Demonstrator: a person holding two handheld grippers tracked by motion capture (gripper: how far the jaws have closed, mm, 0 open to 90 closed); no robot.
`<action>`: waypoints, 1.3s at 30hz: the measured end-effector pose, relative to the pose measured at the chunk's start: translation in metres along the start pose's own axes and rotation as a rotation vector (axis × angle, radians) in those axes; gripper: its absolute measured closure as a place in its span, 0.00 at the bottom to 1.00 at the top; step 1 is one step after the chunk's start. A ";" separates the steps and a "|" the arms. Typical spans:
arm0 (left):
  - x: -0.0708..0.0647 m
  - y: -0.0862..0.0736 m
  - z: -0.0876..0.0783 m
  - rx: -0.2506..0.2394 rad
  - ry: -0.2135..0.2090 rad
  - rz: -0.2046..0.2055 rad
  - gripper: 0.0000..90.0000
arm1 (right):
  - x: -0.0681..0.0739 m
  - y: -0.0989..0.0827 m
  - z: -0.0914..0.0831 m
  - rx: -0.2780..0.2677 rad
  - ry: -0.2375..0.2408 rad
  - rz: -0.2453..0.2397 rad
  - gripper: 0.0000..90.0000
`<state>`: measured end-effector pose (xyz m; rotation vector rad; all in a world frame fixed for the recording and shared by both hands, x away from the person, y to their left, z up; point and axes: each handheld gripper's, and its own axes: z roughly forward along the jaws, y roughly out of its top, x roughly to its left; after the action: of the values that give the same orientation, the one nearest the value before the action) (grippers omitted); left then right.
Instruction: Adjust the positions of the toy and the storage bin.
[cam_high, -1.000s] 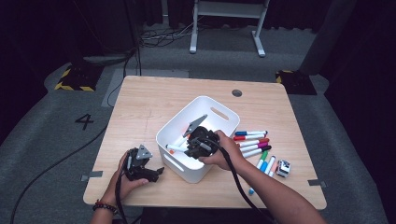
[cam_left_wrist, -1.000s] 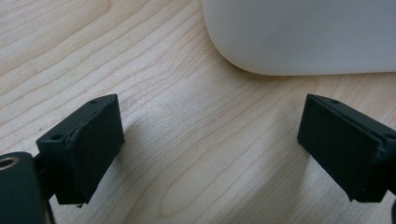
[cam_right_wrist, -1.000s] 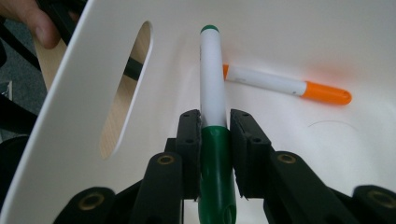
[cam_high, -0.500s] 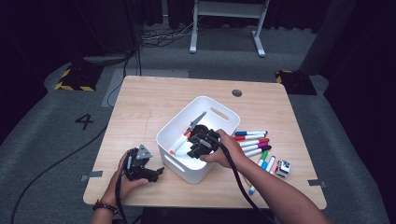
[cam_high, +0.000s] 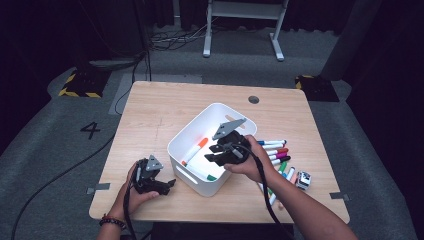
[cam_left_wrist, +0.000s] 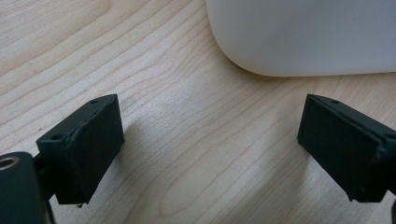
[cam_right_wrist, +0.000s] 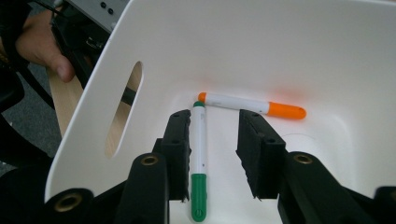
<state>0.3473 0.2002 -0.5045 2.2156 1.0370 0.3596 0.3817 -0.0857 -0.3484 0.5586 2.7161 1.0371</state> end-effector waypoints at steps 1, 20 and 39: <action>0.000 0.000 0.000 0.000 0.000 0.000 0.08 | 0.000 -0.002 -0.006 -0.012 0.002 -0.001 0.71; 0.000 0.000 0.000 -0.001 0.000 0.000 0.08 | -0.023 -0.129 -0.037 -0.061 -0.097 0.060 0.73; 0.000 0.000 0.000 -0.001 0.000 0.000 0.08 | -0.047 -0.175 0.013 0.086 -0.134 0.177 0.66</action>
<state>0.3473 0.2002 -0.5045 2.2152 1.0361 0.3599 0.3791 -0.2169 -0.4742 0.8640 2.6407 0.8890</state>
